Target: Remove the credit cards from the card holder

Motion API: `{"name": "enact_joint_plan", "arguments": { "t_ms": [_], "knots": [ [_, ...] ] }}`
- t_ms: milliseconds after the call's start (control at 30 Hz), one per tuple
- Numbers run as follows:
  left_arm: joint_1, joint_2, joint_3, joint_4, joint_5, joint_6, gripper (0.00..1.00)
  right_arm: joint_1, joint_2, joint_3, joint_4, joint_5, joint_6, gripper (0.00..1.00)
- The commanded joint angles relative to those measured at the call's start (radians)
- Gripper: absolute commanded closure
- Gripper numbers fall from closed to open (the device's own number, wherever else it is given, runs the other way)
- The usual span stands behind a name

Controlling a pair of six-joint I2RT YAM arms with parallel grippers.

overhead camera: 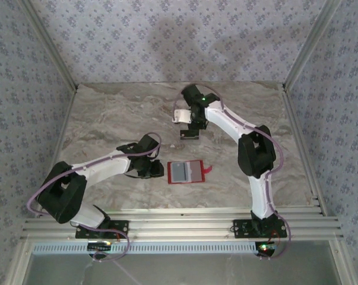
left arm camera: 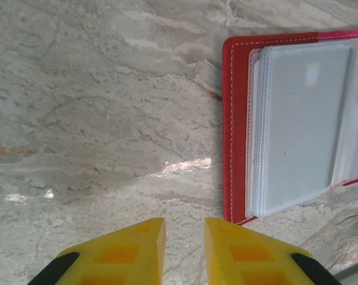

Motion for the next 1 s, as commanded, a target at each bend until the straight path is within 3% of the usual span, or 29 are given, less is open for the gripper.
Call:
{"name": "enact_joint_plan", "arguments": {
  "t_ms": [0, 200, 600, 967],
  "knots": [
    [0.002, 0.019, 0.040, 0.022, 0.039, -0.004, 0.76, 0.000, -0.072, -0.049, 0.055, 0.026, 0.044, 0.75],
    [0.001, 0.052, 0.047, 0.074, 0.071, -0.018, 0.82, 0.019, -0.205, -0.220, 0.177, 0.001, 0.255, 0.68],
    [-0.005, 0.134, 0.073, 0.145, 0.120, -0.031, 0.87, 0.073, -0.406, -0.505, 0.320, -0.107, 0.843, 0.79],
    [-0.008, 0.204, 0.083, 0.157, 0.145, -0.029, 0.89, 0.047, -0.558, -0.727, 0.473, -0.329, 1.284, 0.87]
  ]
}}
